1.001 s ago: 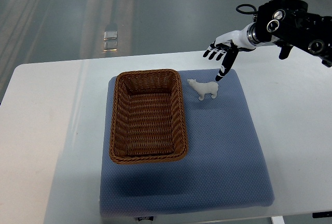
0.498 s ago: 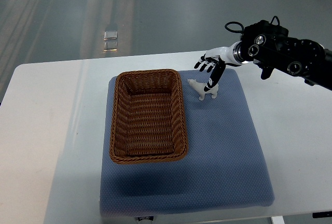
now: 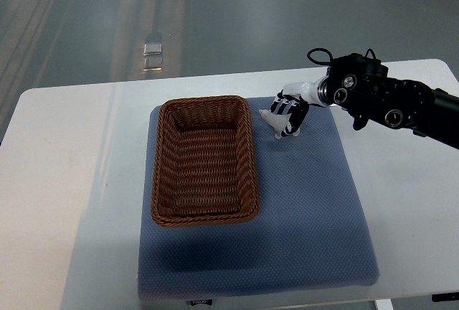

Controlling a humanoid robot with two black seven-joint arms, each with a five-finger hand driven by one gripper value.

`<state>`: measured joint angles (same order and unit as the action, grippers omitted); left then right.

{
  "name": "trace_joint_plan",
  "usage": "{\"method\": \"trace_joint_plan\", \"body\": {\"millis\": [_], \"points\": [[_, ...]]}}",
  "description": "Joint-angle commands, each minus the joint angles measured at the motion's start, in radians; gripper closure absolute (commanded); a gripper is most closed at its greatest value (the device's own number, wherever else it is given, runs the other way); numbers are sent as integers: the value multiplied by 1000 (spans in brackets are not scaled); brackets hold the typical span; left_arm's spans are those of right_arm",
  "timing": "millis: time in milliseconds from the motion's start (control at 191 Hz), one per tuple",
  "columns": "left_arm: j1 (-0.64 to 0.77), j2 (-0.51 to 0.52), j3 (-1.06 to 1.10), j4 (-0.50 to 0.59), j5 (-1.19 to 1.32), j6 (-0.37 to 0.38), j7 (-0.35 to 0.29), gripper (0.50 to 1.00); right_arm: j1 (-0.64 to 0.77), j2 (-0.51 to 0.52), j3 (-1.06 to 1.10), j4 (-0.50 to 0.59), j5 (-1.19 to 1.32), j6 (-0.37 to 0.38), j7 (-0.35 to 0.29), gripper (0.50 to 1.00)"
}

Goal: Place white bear in brown basket with right hand
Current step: 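Lower the right hand and close its fingers around the polar bear, then lift the polar bear with the right hand and carry it toward the basket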

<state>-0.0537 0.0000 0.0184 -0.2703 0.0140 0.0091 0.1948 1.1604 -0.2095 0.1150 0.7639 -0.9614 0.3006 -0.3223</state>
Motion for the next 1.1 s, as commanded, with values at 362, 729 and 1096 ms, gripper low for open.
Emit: {"method": "trace_joint_plan", "body": {"millis": [362,729,1096], "points": [[2,0,-2,2,0,0,0,500,-14,4,-3,-3,-30,-11,3,948],[2,0,-2,2,-2,0,0,500,111,-77,6,44,-13,28,2,1000],[2,0,0,-1,-2,0,0,500,429,-346,-8,314,105,203,-1,1000]]}}
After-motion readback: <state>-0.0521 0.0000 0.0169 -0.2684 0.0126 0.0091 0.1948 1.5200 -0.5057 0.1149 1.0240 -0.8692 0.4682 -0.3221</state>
